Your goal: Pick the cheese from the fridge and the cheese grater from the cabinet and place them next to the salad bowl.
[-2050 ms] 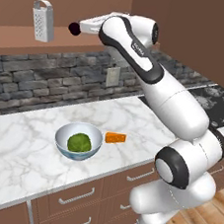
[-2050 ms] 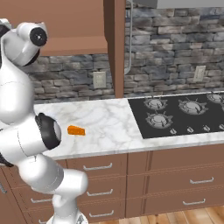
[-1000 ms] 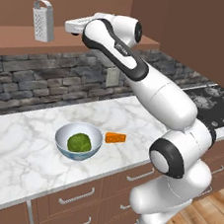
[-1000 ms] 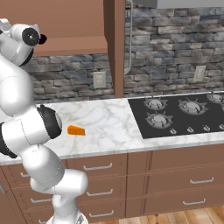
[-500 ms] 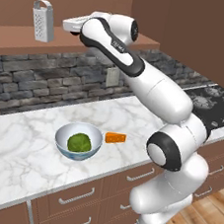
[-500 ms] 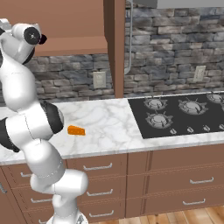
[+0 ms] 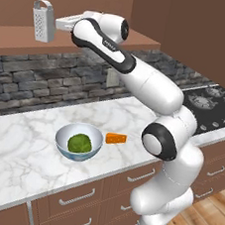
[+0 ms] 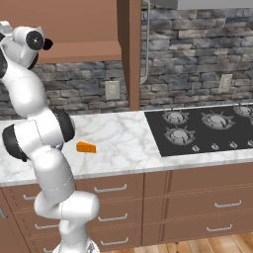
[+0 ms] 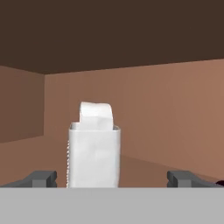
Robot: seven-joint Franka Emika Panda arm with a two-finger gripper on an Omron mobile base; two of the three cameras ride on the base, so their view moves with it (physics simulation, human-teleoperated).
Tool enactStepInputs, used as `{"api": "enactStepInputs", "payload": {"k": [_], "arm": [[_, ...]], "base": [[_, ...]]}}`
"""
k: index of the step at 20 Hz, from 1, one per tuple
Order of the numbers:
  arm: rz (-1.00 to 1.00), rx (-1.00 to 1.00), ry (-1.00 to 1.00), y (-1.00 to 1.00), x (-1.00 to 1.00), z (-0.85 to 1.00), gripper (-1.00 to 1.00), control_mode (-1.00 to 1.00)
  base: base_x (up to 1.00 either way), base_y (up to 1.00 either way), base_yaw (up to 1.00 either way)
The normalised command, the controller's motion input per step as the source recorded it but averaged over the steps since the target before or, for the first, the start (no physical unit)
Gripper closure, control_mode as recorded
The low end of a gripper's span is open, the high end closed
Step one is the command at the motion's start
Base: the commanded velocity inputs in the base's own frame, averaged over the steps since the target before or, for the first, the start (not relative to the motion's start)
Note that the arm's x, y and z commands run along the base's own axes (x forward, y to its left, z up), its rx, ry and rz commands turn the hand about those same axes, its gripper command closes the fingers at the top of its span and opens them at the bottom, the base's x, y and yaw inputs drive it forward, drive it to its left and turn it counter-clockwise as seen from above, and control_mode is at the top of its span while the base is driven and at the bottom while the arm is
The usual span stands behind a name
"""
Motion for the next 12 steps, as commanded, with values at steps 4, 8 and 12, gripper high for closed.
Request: {"api": "enactStepInputs", "payload": {"k": [4,8,12], "arm": [[0.0,0.0,0.0,0.27,0.17,0.0,-1.0,-1.0],[-0.02,0.0,-0.03,0.3,0.1,-0.05,-1.0,-1.0],[-0.02,0.0,0.0,0.28,0.07,-0.15,-1.0,-1.0]], "base": [[0.0,0.0,0.0],[0.0,0.0,0.0],[0.0,0.0,0.0]]}}
